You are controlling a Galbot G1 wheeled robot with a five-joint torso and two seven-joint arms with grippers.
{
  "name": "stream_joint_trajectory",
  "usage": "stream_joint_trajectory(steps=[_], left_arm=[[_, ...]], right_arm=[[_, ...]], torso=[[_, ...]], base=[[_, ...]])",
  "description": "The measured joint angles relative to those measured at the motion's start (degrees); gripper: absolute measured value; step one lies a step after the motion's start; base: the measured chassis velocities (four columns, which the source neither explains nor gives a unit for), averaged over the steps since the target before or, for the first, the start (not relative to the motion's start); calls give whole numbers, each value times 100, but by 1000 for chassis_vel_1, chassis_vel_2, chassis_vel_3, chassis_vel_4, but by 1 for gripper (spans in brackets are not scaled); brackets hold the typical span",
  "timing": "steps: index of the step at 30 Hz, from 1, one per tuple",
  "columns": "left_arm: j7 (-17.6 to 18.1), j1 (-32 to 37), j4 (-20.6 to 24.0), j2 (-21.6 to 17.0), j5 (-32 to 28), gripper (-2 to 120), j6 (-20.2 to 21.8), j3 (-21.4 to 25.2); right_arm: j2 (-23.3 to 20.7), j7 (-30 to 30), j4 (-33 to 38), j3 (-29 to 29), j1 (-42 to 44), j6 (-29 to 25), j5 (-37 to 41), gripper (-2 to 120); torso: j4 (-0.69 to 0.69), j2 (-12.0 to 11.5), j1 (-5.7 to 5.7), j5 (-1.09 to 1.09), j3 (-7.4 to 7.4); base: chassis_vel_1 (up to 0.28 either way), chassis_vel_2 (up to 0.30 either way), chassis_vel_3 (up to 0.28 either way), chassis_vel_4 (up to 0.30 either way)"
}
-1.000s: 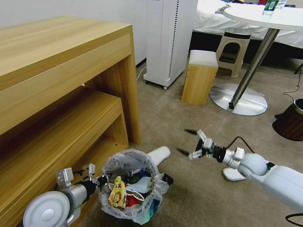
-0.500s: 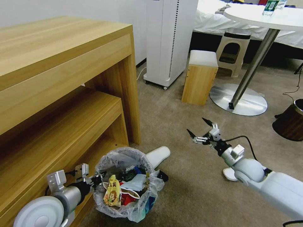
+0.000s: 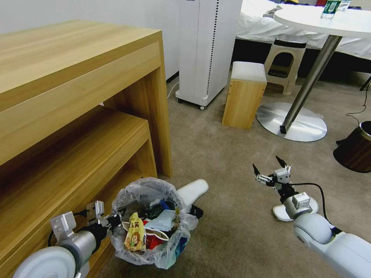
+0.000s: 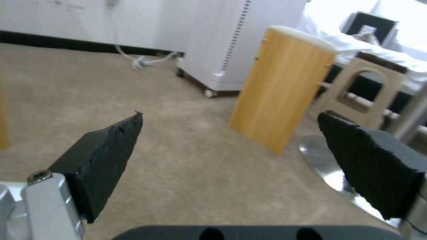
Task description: Pick up the trash bin and place the garbage on the floor into it.
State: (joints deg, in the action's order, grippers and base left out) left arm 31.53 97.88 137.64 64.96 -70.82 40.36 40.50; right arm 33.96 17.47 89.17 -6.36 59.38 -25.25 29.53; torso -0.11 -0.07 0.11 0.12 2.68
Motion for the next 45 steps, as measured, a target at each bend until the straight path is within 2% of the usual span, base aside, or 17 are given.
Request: stream_joint_trajectory(steps=[4, 10, 15, 19, 22, 29, 38, 45], left_arm=[[-96, 200, 44, 53, 138, 0, 3, 47], [-186, 348, 67, 101, 257, 0, 4, 102], [-235, 400, 77, 109, 281, 0, 4, 156], [-256, 405, 99, 104, 293, 0, 2, 163], [-258, 399, 99, 90, 286, 0, 1, 172], [-280, 377, 53, 71, 263, 0, -14, 218], [-287, 91, -88, 72, 254, 0, -16, 73], [-278, -141, -210, 73, 240, 0, -21, -47]], right_arm=[[180, -202, -82, -169, -129, -117, -2, 100], [379, -550, -268, -336, -401, -610, -115, 100], [439, -545, -348, -368, -462, -882, -272, 100], [366, -524, -288, -448, -476, -885, -335, 100], [332, -557, -302, -539, -559, -881, -419, 100], [200, -579, -499, -748, -759, -843, -925, 100], [115, -925, -1022, -1219, -1291, -805, -1617, 100], [255, -1295, -1511, -1232, -1511, -935, -2206, 100]], torso=[[1, 0, 0, -2, 0], [2, 0, 0, -1, 0], [1, 0, 0, 0, 0], [0, 0, 0, -4, 0], [-1, 0, 0, 2, 0], [1, 0, 0, -1, 0], [2, 0, 0, 0, 1], [1, 0, 0, 0, 1]], base=[[0, 0, 0, 0], [0, 0, 0, 0], [0, 0, 0, 0], [0, 0, 0, 0], [0, 0, 0, 0], [0, 0, 0, 0], [0, 0, 0, 0], [0, 0, 0, 0]])
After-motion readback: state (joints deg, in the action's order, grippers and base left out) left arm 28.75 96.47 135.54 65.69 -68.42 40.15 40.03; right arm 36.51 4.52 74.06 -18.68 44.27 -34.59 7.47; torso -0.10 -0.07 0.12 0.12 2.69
